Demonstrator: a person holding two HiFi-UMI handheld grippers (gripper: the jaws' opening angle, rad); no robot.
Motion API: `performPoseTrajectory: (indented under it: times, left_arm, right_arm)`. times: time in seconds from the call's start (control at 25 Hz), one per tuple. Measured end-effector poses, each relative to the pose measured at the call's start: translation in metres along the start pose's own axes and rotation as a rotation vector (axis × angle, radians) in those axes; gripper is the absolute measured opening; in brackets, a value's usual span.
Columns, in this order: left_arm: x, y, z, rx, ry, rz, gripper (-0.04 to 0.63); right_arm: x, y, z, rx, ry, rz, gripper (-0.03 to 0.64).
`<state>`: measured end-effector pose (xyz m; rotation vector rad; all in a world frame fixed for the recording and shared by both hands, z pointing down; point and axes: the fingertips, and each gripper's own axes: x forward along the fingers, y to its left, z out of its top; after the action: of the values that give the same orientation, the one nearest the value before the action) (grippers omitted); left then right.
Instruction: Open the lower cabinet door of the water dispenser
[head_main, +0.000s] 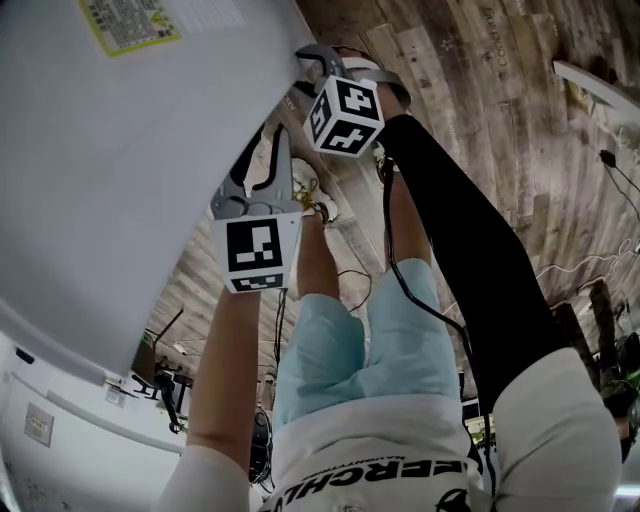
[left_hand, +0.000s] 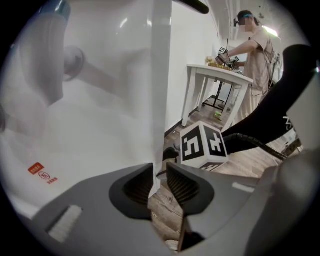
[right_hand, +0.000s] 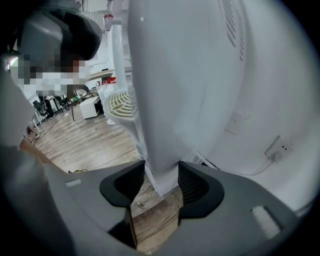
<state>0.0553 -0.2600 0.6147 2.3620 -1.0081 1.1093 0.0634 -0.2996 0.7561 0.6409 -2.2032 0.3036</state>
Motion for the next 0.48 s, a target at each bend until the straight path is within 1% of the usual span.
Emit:
performPoseTrajectory:
  times: [0.2, 0.4, 0.48]
  left_arm:
    - [0.004, 0.001, 0.0, 0.003, 0.007, -0.009, 0.086]
    - [0.007, 0.002, 0.001, 0.006, 0.012, -0.017, 0.087]
    - [0.009, 0.002, 0.001, 0.01, 0.016, -0.02, 0.086]
  right_arm:
    - [0.003, 0.0, -0.003, -0.015, 0.006, 0.0, 0.19]
    - [0.008, 0.0, -0.006, 0.004, 0.014, 0.006, 0.189]
    - [0.011, 0.001, -0.011, 0.013, 0.034, 0.012, 0.189]
